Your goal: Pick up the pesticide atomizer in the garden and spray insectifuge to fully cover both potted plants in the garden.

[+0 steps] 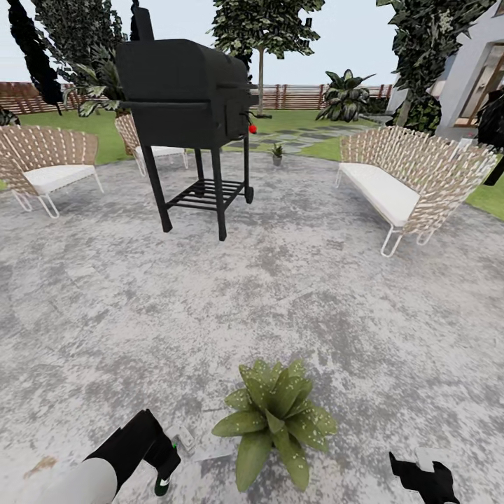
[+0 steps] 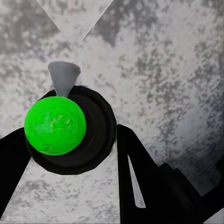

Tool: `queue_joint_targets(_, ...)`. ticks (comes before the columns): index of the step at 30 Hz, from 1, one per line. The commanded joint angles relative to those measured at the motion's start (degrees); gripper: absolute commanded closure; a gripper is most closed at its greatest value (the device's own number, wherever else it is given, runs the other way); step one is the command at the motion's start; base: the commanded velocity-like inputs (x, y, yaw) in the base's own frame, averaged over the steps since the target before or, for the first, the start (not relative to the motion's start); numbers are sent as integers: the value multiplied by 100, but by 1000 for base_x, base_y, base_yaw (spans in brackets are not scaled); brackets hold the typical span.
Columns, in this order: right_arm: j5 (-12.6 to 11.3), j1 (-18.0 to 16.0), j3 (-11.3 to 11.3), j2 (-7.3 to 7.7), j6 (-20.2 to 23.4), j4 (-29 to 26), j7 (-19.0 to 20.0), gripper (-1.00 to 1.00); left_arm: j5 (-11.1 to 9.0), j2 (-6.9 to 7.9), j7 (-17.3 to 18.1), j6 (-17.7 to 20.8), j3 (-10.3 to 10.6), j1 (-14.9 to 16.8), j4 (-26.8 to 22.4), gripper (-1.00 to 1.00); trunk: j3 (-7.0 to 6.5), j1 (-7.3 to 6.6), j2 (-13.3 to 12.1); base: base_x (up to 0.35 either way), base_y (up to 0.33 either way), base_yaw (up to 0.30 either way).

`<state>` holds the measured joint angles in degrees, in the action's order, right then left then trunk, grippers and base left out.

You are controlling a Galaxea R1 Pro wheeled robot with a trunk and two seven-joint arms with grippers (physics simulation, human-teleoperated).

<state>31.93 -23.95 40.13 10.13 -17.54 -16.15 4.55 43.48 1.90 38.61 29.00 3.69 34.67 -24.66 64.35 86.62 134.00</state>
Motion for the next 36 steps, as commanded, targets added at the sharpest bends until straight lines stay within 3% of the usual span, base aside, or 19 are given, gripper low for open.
queue_joint_targets(1, 15, -5, 50, -2, -26, 1, 46, -100, 15, 14, 38, 26, 26, -1, -17, 100, 5, 1, 2, 159, -199, 1)
queue_joint_targets(4, 15, -5, 48, -2, -29, 6, 46, -100, 19, 28, 41, 20, -179, -4, -21, 100, 5, 1, 2, 149, -220, 111)
queue_joint_targets(9, 15, -5, 49, -3, -30, 1, 46, -100, 20, 14, 41, 18, -251, -4, -22, 100, 5, 1, 2, 94, -151, 257)
queue_joint_targets(17, 15, -5, 56, -3, -30, -2, 46, -100, 20, 13, 38, 18, -263, -4, -22, 100, 5, 1, 2, 3, -17, 102)
queue_joint_targets(23, 15, -5, 56, 0, -30, -7, 46, -100, 20, 13, 32, 18, -258, -4, -25, 100, 5, 1, 2, -20, -240, 1)
queue_joint_targets(32, 13, -5, 56, 7, -30, -9, 46, -100, 13, 40, 53, -24, -257, -3, -22, 100, 5, 1, 2, -218, -203, 163)
queue_joint_targets(36, 13, -5, 57, 23, -30, -11, 46, -100, 44, -16, 104, -10, -194, 78, -48, 100, 5, 1, 2, -173, -38, 43)
